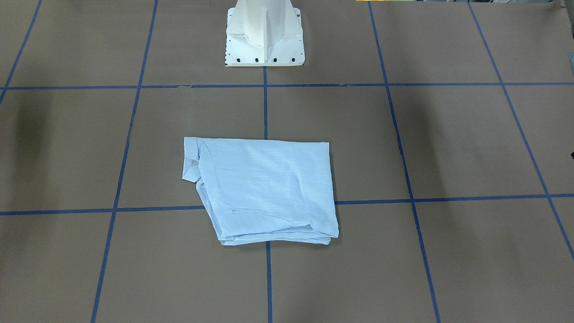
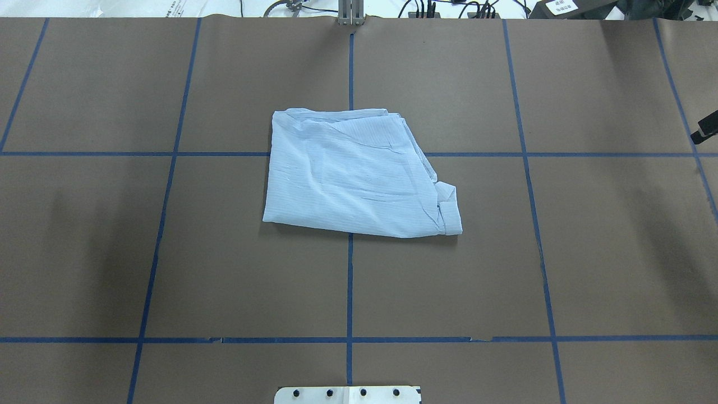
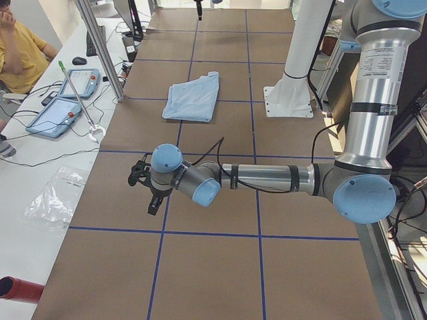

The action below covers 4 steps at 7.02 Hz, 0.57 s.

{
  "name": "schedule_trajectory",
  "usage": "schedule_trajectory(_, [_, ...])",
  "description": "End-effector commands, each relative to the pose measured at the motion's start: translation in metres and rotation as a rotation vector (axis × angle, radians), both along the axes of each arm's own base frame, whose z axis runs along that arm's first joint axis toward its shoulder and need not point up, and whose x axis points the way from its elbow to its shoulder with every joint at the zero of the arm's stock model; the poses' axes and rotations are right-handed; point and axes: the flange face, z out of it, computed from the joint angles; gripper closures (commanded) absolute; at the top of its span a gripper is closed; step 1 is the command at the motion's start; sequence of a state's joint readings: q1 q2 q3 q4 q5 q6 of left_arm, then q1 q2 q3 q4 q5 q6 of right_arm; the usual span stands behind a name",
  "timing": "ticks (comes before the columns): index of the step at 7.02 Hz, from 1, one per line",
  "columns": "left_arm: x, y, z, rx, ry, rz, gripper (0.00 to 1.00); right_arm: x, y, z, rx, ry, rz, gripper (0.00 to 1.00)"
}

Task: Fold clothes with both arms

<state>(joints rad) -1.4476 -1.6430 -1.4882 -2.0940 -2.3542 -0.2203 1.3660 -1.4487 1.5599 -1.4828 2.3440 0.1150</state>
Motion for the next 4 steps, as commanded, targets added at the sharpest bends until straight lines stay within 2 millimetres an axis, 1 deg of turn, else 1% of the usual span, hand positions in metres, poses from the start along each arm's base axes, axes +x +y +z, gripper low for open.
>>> schedule_trajectory(1, [-0.001,0.005,-0.005,-0.028,0.02,0.007,0.0,0.004,0.009,-0.002,0.013,0.014,0.008,0.0])
schedule_trajectory(2, [-0.007,0.008,-0.019,-0.016,0.022,-0.003,0.0,0.011,0.023,0.021,-0.012,0.069,0.017,0.0])
schedule_trajectory(3, [-0.008,0.013,-0.032,-0.035,0.016,-0.005,0.0,0.012,0.022,0.018,-0.007,0.077,0.021,0.0])
schedule_trajectory(4, [-0.008,0.012,-0.04,-0.018,0.013,-0.008,0.0,0.009,0.019,0.009,-0.009,0.052,0.016,0.0])
